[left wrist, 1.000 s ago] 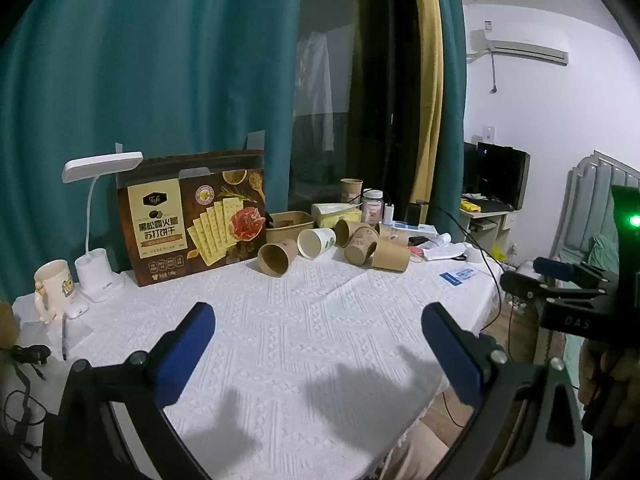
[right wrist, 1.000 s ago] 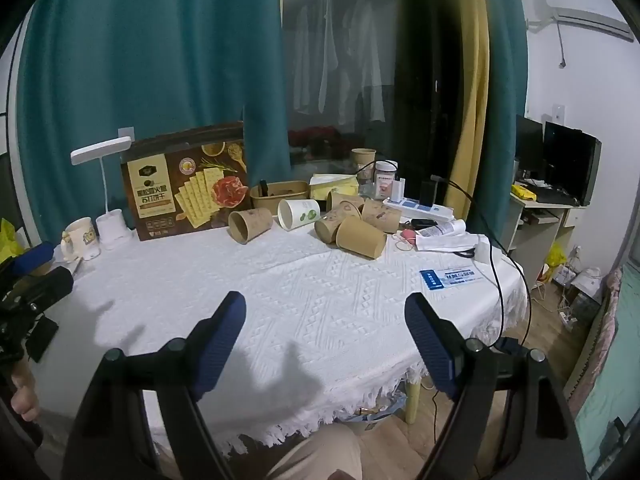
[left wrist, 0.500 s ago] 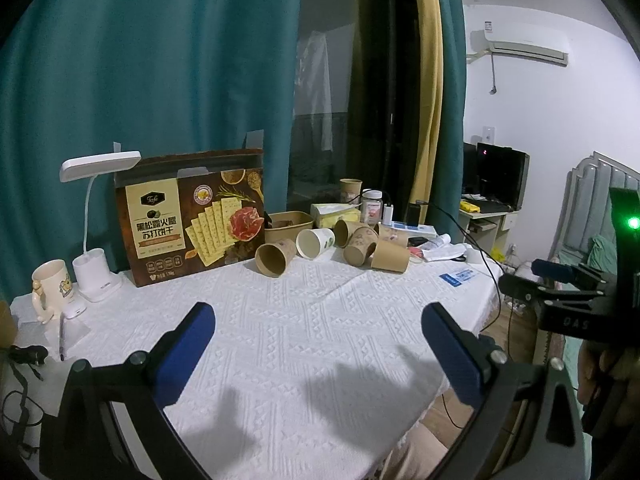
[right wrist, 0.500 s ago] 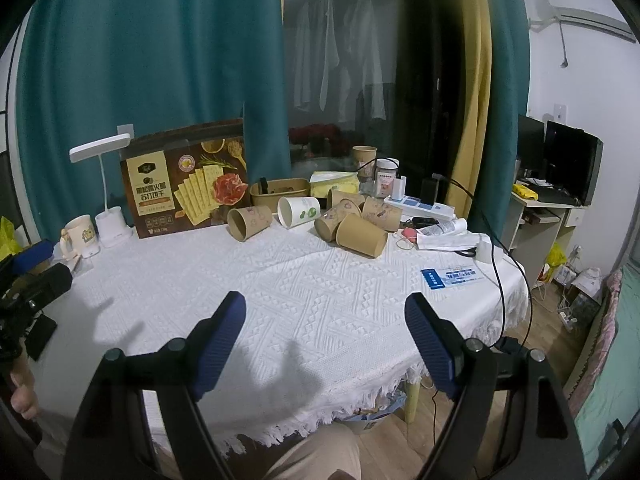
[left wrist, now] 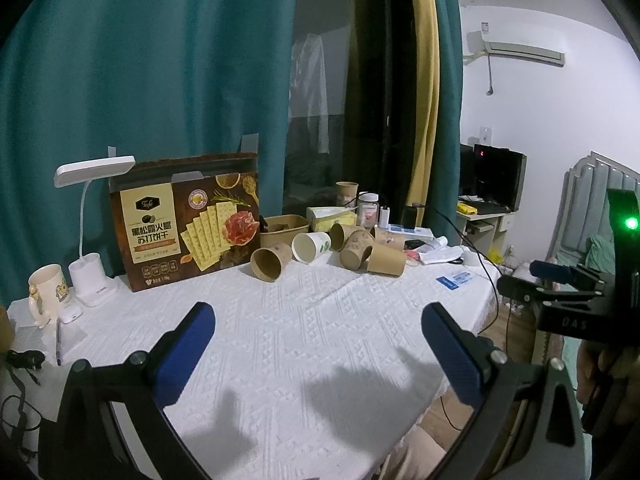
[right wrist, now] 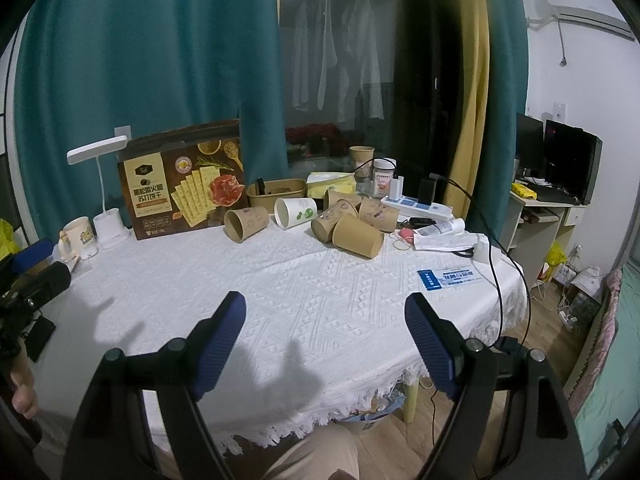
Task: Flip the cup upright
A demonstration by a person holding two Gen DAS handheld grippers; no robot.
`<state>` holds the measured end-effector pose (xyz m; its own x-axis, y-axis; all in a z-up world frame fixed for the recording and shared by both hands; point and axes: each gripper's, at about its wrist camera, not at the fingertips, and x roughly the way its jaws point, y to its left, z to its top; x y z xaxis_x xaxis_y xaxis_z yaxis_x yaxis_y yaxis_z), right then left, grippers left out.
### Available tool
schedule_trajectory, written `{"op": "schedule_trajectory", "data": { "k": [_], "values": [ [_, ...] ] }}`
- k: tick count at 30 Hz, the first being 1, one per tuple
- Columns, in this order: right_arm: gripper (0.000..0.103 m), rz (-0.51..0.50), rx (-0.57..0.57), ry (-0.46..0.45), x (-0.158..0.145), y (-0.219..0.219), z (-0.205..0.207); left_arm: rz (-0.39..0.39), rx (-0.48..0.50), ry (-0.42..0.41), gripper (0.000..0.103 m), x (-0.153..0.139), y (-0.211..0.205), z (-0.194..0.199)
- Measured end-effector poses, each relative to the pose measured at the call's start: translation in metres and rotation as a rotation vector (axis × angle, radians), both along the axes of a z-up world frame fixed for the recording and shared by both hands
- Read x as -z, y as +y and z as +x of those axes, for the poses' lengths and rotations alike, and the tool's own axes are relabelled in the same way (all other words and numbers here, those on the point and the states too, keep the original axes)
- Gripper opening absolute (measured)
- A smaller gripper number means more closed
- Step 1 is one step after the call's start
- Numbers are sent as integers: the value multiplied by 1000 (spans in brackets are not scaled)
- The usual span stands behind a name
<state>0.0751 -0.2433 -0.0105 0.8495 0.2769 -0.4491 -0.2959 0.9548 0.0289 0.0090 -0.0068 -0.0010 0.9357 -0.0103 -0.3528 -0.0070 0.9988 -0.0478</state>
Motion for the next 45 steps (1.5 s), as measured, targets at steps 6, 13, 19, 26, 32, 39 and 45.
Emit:
{"op": "schedule_trajectory", "data": {
  "k": [6,13,19,26,32,39,45],
  "values": [
    [80,1,1,2,-2,-1,1,5,-16,-10,103,-2,0,0],
    [80,2,1,1,-3,-3,3,-2,-16,-7,103,-4,1,-2],
    [80,2,2,0,-4,-4,3,2,-17,3,103,-6,2,-1],
    [80,3,2,1,-4,-4,3,6,-23,6,103,-4,-1,0],
    [80,4,2,0,-4,-4,3,1,-22,8,103,-4,-1,1],
    [80,6,2,0,-4,-5,4,-16,-21,18,103,-3,-3,3],
    [80,11,-1,3,-4,-8,7,-11,-24,26,103,-3,-4,7]
  ]
}}
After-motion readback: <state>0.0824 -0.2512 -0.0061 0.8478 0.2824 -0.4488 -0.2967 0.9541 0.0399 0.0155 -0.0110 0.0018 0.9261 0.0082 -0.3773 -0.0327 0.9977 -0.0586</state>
